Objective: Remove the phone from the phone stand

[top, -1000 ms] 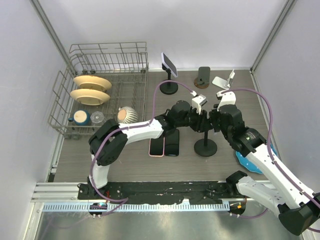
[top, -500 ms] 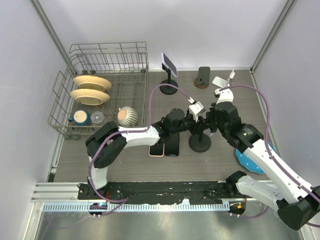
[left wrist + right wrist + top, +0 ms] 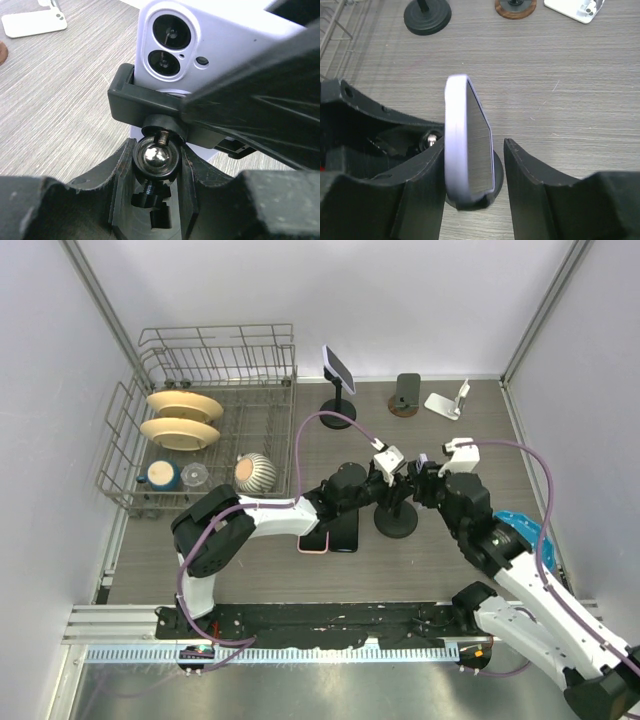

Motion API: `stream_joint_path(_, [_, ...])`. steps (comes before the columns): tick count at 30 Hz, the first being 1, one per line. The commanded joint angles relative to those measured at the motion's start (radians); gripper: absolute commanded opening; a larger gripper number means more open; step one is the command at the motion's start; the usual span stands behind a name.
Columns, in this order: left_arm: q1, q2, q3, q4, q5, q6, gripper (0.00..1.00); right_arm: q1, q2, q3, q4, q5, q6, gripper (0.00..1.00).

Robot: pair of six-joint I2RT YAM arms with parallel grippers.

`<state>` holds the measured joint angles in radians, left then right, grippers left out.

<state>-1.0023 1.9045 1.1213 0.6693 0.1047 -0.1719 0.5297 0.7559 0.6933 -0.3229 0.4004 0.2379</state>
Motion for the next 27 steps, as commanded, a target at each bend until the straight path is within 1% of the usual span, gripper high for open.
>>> stream_joint_path(1, [0.016,0.013,-0.014,-0.005,-0.088,-0.104,0.00,-0.004,-0.119,-0.106,0.182,0.012,-0.012,0.52])
stream_joint_path(5, [0.016,0.011,-0.009,-0.023,-0.089,-0.121,0.00,-0.004,-0.173,-0.138,0.209,0.029,-0.025,0.50])
stream_joint_path(7, [0.014,0.010,-0.011,-0.027,-0.085,-0.123,0.00,-0.002,-0.153,-0.129,0.209,0.023,-0.031,0.47])
stream_joint_path(11, [0.016,0.007,-0.017,-0.023,-0.056,-0.118,0.00,-0.004,-0.098,-0.115,0.222,0.006,-0.041,0.46])
stream_joint_path(18, [0.016,0.005,-0.026,-0.022,-0.014,-0.109,0.00,0.000,-0.053,-0.118,0.312,0.009,-0.068,0.42])
stream_joint_path(25, [0.014,0.002,-0.021,-0.025,0.004,-0.097,0.00,-0.004,-0.004,-0.106,0.318,0.020,-0.089,0.40])
stream_joint_path(27, [0.016,0.002,-0.023,-0.025,0.004,-0.095,0.00,-0.004,0.000,-0.101,0.317,0.017,-0.094,0.33])
